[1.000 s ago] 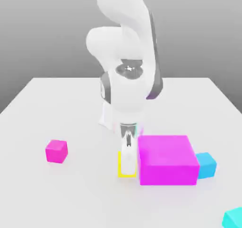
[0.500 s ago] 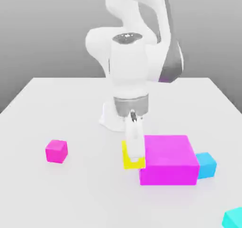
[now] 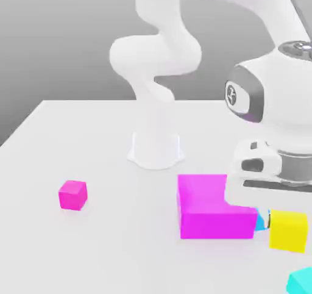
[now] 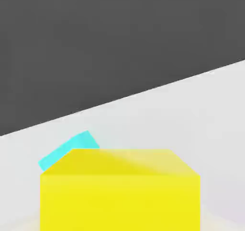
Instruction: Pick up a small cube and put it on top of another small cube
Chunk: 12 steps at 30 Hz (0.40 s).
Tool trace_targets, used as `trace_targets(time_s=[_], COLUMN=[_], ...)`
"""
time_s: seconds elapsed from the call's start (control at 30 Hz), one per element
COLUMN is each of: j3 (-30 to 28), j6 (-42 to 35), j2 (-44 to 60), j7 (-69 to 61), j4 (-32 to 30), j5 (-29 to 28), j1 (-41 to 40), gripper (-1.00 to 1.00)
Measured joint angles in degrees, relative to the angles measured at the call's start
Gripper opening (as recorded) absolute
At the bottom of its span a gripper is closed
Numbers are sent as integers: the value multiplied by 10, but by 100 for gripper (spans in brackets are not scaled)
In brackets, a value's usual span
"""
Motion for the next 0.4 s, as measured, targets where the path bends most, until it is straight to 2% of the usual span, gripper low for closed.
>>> trace_targets(time_s=[0.1, 0.2, 0.23, 0.4], j3=[3, -12, -18, -18], j6=[-16, 26, 41, 41], j2=[42, 98, 114, 114], j7=[-52, -43, -39, -39], j4=[40, 46, 47, 47], j5=[-52, -86, -94, -94], j1=[21, 36, 41, 41], gripper=[-100, -100, 100, 100])
